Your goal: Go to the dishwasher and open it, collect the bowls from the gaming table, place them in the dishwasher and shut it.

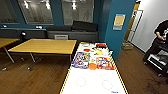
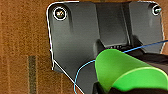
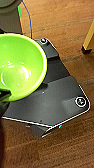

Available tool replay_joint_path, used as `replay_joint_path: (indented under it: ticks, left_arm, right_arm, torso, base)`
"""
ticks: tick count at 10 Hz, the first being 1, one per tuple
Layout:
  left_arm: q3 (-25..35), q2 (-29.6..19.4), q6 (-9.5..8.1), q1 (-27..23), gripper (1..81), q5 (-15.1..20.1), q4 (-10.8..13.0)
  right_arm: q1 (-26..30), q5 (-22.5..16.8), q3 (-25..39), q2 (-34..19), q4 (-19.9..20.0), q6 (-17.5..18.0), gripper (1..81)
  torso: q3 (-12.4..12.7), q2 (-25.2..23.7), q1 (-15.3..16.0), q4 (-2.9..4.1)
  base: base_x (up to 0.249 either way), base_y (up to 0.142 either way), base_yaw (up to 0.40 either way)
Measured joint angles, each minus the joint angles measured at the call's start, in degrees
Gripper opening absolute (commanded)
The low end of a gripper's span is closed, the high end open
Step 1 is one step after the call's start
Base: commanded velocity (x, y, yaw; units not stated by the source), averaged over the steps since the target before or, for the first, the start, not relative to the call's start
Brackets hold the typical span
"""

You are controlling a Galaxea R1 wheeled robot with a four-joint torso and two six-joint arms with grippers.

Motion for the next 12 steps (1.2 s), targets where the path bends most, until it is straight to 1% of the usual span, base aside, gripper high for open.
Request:
replay_joint_path:
  ticks: [3, 5, 7, 8, 9, 11, 12]
  left_arm:
    - [-0.17, 0.09, 0.02, -0.07, 1.0, 0.0, 0.06]
    - [-0.2, 0.11, 0.02, 0.06, 1.0, -0.02, 0.06]
    - [-0.26, 0.11, 0.07, 0.06, 1.0, -0.02, 0.15]
    - [-0.37, 0.15, 1.15, 0.06, 1.0, -0.44, 0.89]
    - [-0.61, 0.17, 1.4, 0.35, 1.0, -0.62, 1.33]
    - [-0.91, 0.39, 1.4, 0.85, 1.0, -0.83, 1.46]
    - [-0.98, 0.63, 1.4, 0.83, 1.0, -0.85, 1.46]
  right_arm:
    - [-0.05, -0.24, -0.44, 0.27, 0.0, -0.02, 1.0]
    - [-0.06, -0.3, -0.49, 0.57, 0.0, 0.0, 1.0]
    - [-0.13, -0.41, -0.68, 0.68, 0.01, 0.0, 1.0]
    - [-0.24, -0.41, -1.1, 0.79, 0.0, 0.0, 1.0]
    - [-0.52, -0.5, -1.37, 0.94, 0.0, 0.0, 1.0]
    - [-0.85, -0.61, -2.01, 1.32, 0.0, 0.0, 1.0]
    - [-0.96, -0.63, -2.72, 1.82, 0.0, 0.0, 1.0]
  torso:
    - [0.02, 5.38, -3.45, 0.0]
    - [0.26, 6.45, -4.11, 0.0]
    - [2.45, 6.71, -4.24, 0.0]
    - [3.91, 6.71, -4.29, 0.0]
    - [5.31, 6.71, -4.31, 0.0]
    - [6.4, 6.69, -4.37, 0.0]
    - [6.38, 6.69, -4.39, 0.0]
  base:
    - [0.0, 0.0, 0.0]
    - [0.0, 0.0, 0.0]
    - [0.0, 0.0, 0.0]
    - [0.0, 0.0, 0.0]
    - [0.0, 0.0, 0.0]
    - [0.0, 0.0, 0.0]
    - [0.0, 0.0, 0.0]
